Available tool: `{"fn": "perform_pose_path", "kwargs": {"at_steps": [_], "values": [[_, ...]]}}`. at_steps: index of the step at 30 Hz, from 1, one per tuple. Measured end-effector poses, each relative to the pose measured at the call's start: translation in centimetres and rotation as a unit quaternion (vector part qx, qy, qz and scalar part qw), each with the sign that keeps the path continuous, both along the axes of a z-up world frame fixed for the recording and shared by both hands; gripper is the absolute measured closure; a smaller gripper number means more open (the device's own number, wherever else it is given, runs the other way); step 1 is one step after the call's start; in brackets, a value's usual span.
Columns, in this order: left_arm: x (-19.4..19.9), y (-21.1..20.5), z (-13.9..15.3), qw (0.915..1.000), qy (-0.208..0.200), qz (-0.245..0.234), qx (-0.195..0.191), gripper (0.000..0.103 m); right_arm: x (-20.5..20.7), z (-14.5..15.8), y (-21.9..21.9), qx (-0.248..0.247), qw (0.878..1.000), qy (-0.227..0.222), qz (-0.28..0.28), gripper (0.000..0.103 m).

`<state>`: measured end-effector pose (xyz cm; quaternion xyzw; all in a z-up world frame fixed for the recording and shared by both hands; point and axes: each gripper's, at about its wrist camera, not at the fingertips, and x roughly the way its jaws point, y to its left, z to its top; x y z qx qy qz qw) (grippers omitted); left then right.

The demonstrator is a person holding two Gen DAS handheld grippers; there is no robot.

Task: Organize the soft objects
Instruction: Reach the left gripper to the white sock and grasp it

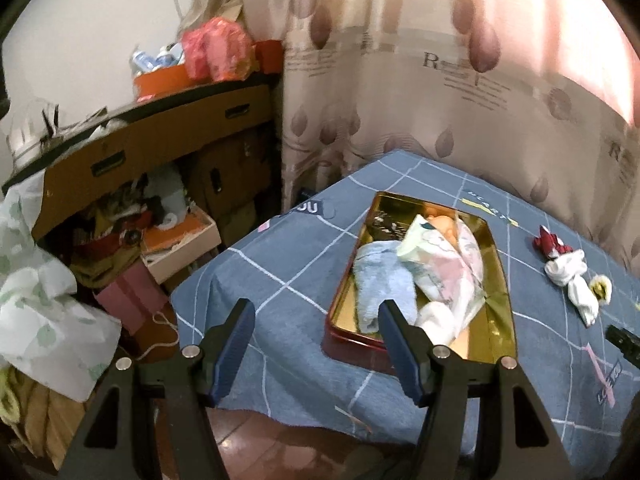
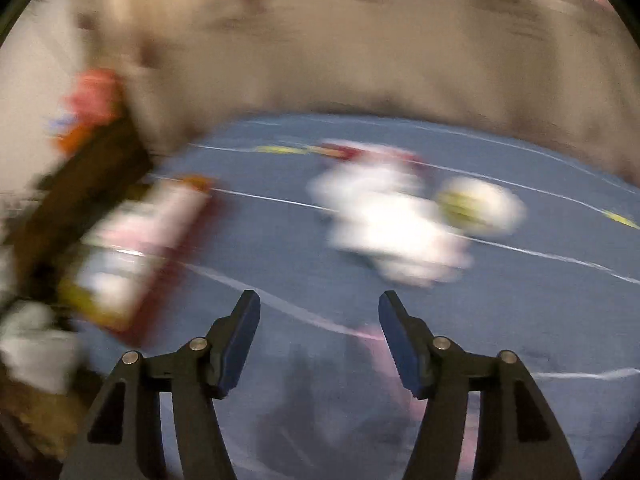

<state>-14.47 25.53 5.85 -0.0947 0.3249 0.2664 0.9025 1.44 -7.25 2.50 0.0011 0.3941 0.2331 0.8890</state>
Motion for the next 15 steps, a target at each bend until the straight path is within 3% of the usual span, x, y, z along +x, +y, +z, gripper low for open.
{"fn": "perform_pose_path", "kwargs": {"at_steps": [2, 5, 8, 10, 12, 15], "values": [[0.2, -1.0, 0.1, 0.9998, 0.0, -0.02, 0.01, 0.037, 1.6, -1.5, -5.0, -0.052, 0.997, 0.007, -0.055, 0.043], [0.8, -2.9, 0.1, 0.9973, 0.003, -0.073, -0.001, 0.037, 3.7, -3.4, -12.1, -0.14, 0.98, 0.005, -0.14, 0.041], [1.6, -5.5, 0.3, 0.9923, 0.01, -0.123, 0.003, 0.037, 5.0, -4.6, -17.3, -0.193, 0.963, -0.005, -0.19, 0.035], [2.6, -8.0, 0.5, 0.9867, 0.018, -0.158, 0.032, 0.037, 5.4, -5.3, -20.0, -0.202, 0.956, -0.002, -0.212, 0.035], [4.1, -10.3, 0.7, 0.979, 0.024, -0.198, 0.043, 0.037, 5.5, -6.1, -21.5, -0.185, 0.957, 0.007, -0.223, 0.029], [7.5, -13.9, 1.3, 0.9597, 0.03, -0.277, 0.038, 0.037, 5.2, -6.1, -23.2, -0.144, 0.961, 0.015, -0.237, 0.022]]}}
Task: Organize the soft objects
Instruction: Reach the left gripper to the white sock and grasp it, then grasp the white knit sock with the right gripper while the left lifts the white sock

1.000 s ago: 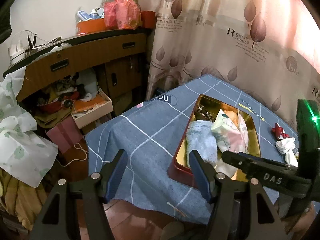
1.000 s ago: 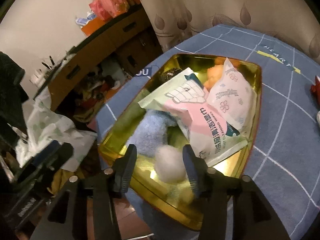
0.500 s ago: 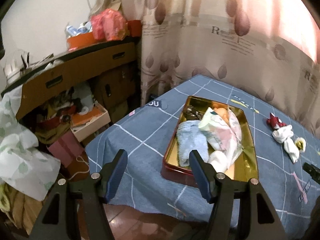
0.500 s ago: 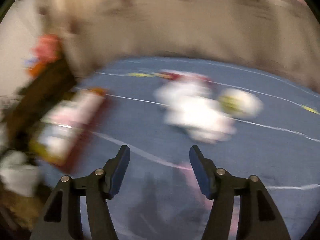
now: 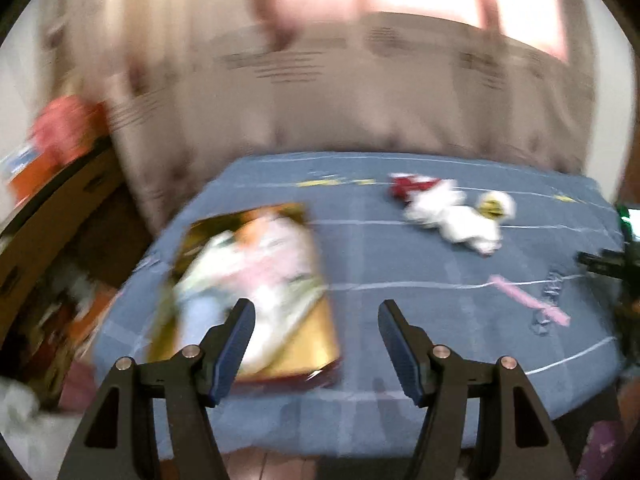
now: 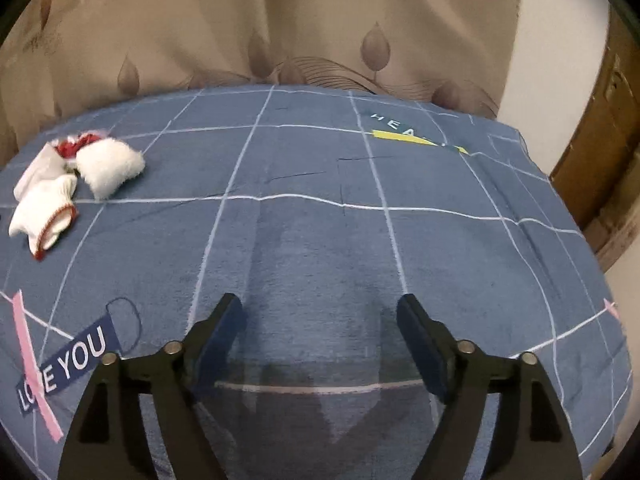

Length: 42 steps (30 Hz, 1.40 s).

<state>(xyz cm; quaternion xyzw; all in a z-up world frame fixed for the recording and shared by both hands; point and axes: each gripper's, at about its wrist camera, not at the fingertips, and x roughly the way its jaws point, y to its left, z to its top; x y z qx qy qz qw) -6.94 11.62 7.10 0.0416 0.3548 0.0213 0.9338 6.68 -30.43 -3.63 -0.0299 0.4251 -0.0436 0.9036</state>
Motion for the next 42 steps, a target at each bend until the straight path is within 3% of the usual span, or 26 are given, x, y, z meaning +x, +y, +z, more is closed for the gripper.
{"fn": "perform_pose_path", "kwargs": {"at_steps": [7, 12, 17, 28, 29, 30, 31, 36, 40, 42], "values": [[9.4, -6.7, -0.4, 0.988, 0.02, -0.153, 0.009, 0.037, 0.2, -0.3, -0.1, 0.029, 0.999, 0.011, 0.013, 0.013], [16.5, -11.0, -2.3, 0.9725, 0.049, -0.217, 0.069, 0.037, 0.5, -0.5, -0.7, 0.054, 0.998, 0.021, 0.013, 0.012], [20.8, -12.9, -4.1, 0.959, 0.065, -0.256, 0.102, 0.037, 0.6, -0.6, -0.6, 0.063, 0.997, 0.021, 0.024, 0.01], [26.4, -12.8, -8.3, 0.9418, 0.13, -0.292, 0.103, 0.038, 0.6, -0.5, -0.6, 0.078, 0.996, 0.021, 0.032, 0.007], [26.6, -12.6, -8.4, 0.942, 0.132, -0.294, 0.094, 0.043, 0.6, -0.5, -0.6, 0.079, 0.996, 0.021, 0.033, 0.007], [26.9, -12.2, -8.6, 0.9422, 0.14, -0.297, 0.068, 0.07, 0.6, -0.5, -0.7, 0.08, 0.996, 0.021, 0.033, 0.006], [27.1, -12.0, -8.8, 0.9433, 0.15, -0.292, 0.049, 0.087, 0.6, -0.5, -0.7, 0.081, 0.996, 0.021, 0.034, 0.006], [26.4, -9.3, -7.7, 0.9619, 0.135, -0.226, -0.073, 0.089, 0.6, -0.6, -0.6, 0.079, 0.996, 0.024, 0.035, 0.005], [22.4, -7.3, -5.1, 0.9671, 0.089, -0.171, -0.166, 0.089, 0.6, -0.6, -0.6, 0.079, 0.996, 0.025, 0.035, 0.004], [19.4, -6.7, -3.8, 0.9634, 0.074, -0.159, -0.203, 0.089, 0.6, -0.6, -0.6, 0.078, 0.996, 0.025, 0.035, 0.004]]}}
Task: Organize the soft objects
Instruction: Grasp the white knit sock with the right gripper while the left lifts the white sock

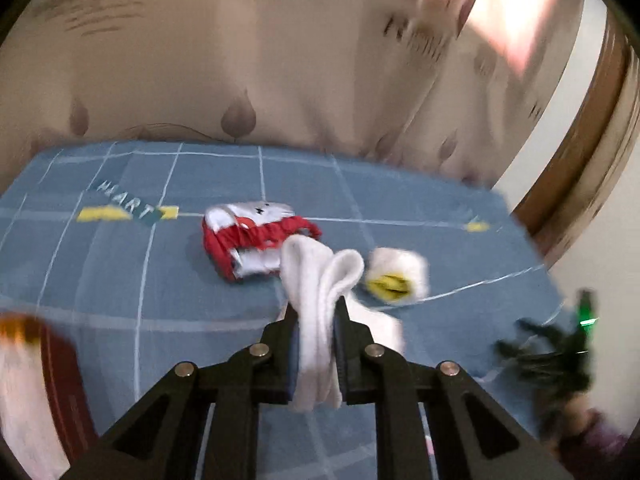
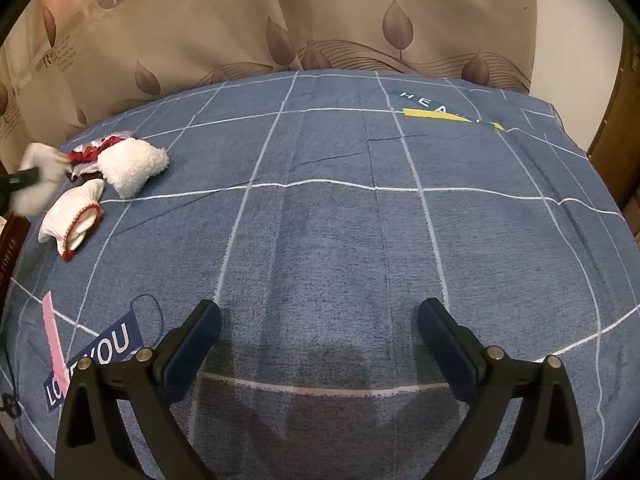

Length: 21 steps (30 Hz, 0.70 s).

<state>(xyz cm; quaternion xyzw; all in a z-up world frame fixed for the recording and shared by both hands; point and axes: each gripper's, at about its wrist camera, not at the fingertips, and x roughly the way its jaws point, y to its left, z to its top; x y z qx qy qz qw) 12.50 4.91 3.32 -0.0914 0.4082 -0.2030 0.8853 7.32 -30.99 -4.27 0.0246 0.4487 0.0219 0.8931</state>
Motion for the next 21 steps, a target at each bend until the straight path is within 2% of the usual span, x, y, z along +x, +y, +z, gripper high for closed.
{"fn": "perform_pose_path", "kwargs": {"at_steps": [6, 11, 15, 19, 21], "values": [[-7.5, 2.2, 1.3, 0.9956, 0.018, 0.047, -0.079, 0.088, 0.1, -0.1, 0.2, -0.005, 1.0, 0.002, 0.001, 0.004], [-12.9, 3.6, 1.5, 0.9925, 0.025, 0.079, -0.09, 0.088, 0.1, -0.2, 0.3, -0.01, 1.0, 0.003, 0.001, 0.004], [-16.5, 5.6, 1.4, 0.9875, 0.035, 0.104, -0.113, 0.088, 0.2, -0.2, 0.5, -0.018, 1.0, 0.005, 0.002, 0.003], [-19.5, 7.6, 1.6, 0.9842, 0.029, 0.123, -0.124, 0.088, -0.5, 0.4, 0.8, 0.004, 1.0, -0.014, 0.022, 0.004], [-20.5, 8.3, 1.8, 0.9848, 0.027, 0.125, -0.118, 0.088, -1.2, 1.2, 2.2, 0.036, 0.997, -0.026, 0.065, 0.006]]}}
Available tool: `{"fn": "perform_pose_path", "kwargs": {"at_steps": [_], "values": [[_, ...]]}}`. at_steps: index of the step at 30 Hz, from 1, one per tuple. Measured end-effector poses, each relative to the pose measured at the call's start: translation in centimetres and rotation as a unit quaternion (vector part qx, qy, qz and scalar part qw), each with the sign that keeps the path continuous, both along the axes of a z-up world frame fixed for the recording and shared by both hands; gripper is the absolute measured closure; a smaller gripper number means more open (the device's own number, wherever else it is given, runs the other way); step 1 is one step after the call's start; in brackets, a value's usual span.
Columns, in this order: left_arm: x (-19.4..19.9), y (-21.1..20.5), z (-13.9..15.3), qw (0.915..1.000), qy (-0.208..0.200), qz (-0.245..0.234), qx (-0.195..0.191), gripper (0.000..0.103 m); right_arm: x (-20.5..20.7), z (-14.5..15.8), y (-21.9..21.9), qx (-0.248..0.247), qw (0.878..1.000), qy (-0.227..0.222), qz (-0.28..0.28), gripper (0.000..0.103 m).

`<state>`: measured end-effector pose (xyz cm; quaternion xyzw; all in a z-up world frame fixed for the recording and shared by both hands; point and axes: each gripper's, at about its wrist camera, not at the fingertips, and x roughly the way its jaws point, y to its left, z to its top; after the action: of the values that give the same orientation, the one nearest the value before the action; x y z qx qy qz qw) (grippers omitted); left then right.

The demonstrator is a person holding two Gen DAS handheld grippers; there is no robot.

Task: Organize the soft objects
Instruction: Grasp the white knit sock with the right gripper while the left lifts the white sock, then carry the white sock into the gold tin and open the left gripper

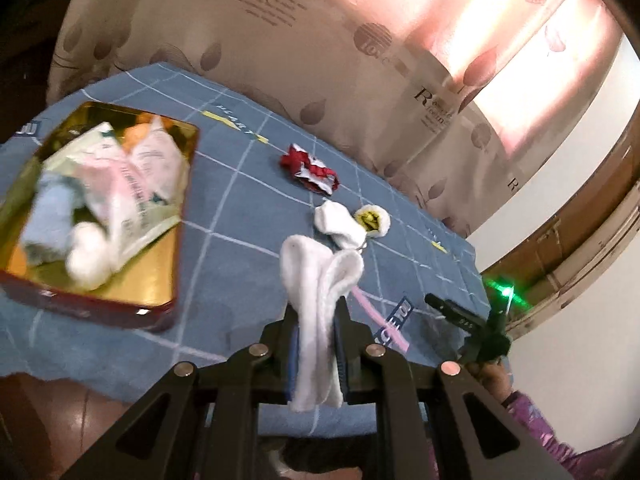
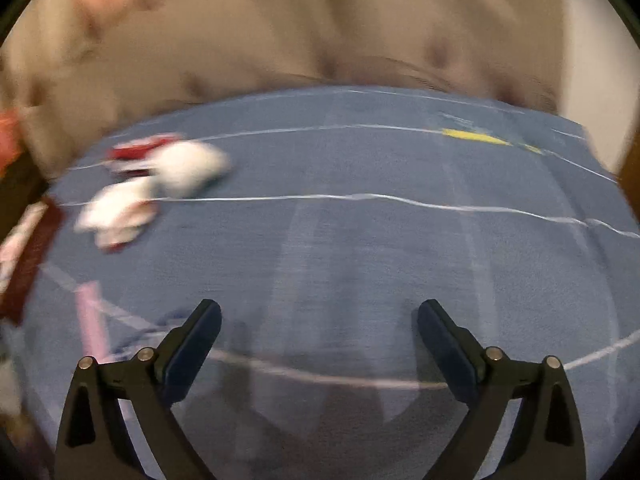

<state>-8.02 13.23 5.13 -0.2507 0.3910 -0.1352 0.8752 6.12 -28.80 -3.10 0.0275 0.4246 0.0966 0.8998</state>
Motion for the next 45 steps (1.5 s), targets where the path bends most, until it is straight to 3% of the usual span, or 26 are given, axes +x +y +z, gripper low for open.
{"fn": "perform_pose_path", "kwargs": {"at_steps": [2, 6, 11, 18, 20, 21, 23, 25, 26, 30, 36, 40, 45], "values": [[-0.9, 0.8, 0.3, 1.0, -0.004, 0.003, -0.001, 0.088, -0.7, 0.9, 2.5, 0.012, 0.999, -0.007, 0.052, 0.006], [-2.1, 2.7, 0.9, 0.9997, -0.01, 0.011, -0.018, 0.088, -1.5, 3.4, 10.5, -0.001, 0.983, -0.031, 0.183, 0.007], [-3.4, 5.2, 1.7, 0.9987, -0.02, 0.025, -0.039, 0.087, 1.2, 4.4, 17.1, -0.032, 0.968, -0.032, 0.245, 0.007], [-4.0, 8.0, 1.8, 0.9971, -0.019, 0.049, -0.054, 0.087, 6.2, 1.8, 21.8, -0.084, 0.966, 0.002, 0.245, 0.009], [-4.3, 8.8, 1.9, 0.9968, -0.021, 0.056, -0.052, 0.087, 7.0, 1.0, 22.3, -0.09, 0.966, 0.015, 0.242, 0.02], [-4.3, 9.2, 1.9, 0.9966, -0.021, 0.062, -0.049, 0.087, 7.5, 0.5, 22.7, -0.092, 0.966, 0.024, 0.241, 0.033], [-4.4, 9.8, 2.0, 0.9963, -0.023, 0.069, -0.047, 0.087, 8.2, -0.6, 22.9, -0.1, 0.966, 0.048, 0.233, 0.043], [-4.4, 10.3, 1.9, 0.9958, -0.023, 0.077, -0.044, 0.087, 8.1, -0.5, 22.9, -0.101, 0.967, 0.039, 0.231, 0.069], [-4.4, 10.6, 1.8, 0.9955, -0.022, 0.081, -0.045, 0.087, 8.0, -0.3, 22.8, -0.1, 0.968, 0.038, 0.227, 0.076], [-4.4, 11.3, 1.4, 0.9948, -0.017, 0.091, -0.043, 0.087, 6.8, 1.1, 21.6, -0.061, 0.972, 0.026, 0.223, 0.077], [-3.7, 12.3, 2.1, 0.995, -0.024, 0.095, -0.02, 0.087, 1.0, 1.7, 20.3, 0.002, 0.973, 0.014, 0.232, 0.077], [-1.8, 13.1, 3.5, 0.9938, -0.035, 0.098, 0.039, 0.087, -2.5, 0.9, 20.3, -0.002, 0.972, -0.001, 0.236, 0.077], [3.6, 15.3, 5.2, 0.9889, -0.042, 0.095, 0.106, 0.086, -3.4, -0.2, 19.8, 0.007, 0.974, -0.017, 0.227, 0.077]]}}
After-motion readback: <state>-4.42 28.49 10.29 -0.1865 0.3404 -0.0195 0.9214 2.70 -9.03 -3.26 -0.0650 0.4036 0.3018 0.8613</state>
